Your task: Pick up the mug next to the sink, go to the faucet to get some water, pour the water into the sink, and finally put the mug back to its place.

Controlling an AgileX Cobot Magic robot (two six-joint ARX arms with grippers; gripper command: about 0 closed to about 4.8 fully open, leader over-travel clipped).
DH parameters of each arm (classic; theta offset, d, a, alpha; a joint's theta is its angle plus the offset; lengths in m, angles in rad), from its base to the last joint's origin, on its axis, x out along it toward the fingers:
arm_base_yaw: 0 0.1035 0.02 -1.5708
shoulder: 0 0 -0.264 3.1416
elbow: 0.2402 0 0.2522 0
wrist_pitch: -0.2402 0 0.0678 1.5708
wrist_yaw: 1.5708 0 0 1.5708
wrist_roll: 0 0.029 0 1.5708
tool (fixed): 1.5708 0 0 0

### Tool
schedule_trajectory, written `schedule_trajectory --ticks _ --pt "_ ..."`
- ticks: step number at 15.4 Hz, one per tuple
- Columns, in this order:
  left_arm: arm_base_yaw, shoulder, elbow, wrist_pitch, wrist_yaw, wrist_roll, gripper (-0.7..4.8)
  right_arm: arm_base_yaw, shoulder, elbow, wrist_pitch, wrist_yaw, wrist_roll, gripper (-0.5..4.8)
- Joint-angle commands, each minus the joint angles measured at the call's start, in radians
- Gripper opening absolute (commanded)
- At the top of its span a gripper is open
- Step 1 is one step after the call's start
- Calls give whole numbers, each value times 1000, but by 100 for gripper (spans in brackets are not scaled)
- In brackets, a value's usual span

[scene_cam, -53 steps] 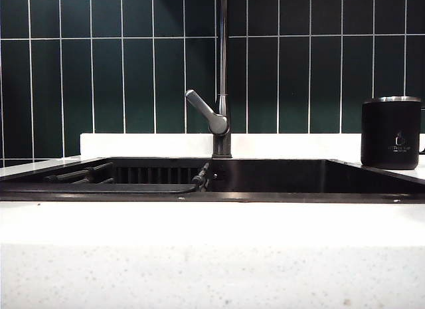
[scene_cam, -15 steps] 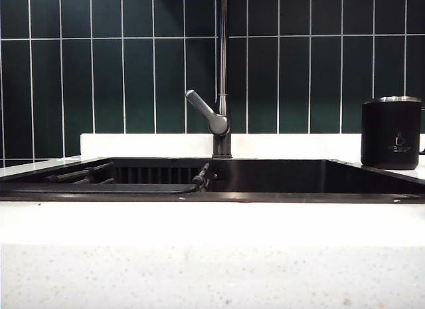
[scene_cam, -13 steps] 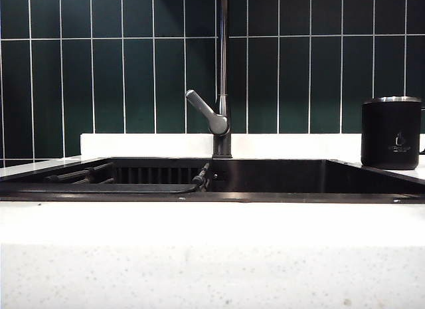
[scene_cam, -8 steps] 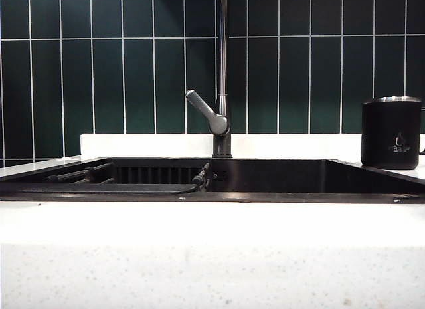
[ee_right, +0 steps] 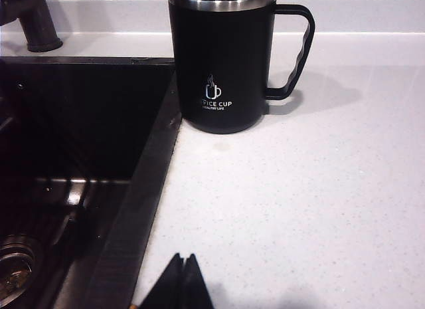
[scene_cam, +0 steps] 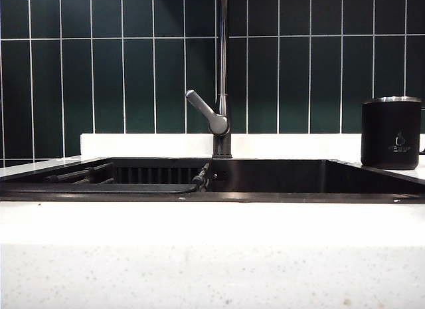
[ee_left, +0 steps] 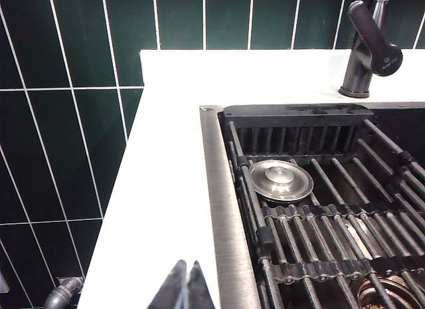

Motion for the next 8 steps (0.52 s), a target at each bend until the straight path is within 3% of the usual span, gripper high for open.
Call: schedule_trajectory --ticks 1,8 --pt "0 1 1 11 4 -3 -5 1 0 -6 9 3 0 -1" --pt "0 1 2 9 4 -3 -5 2 -32 -6 2 3 0 -1"
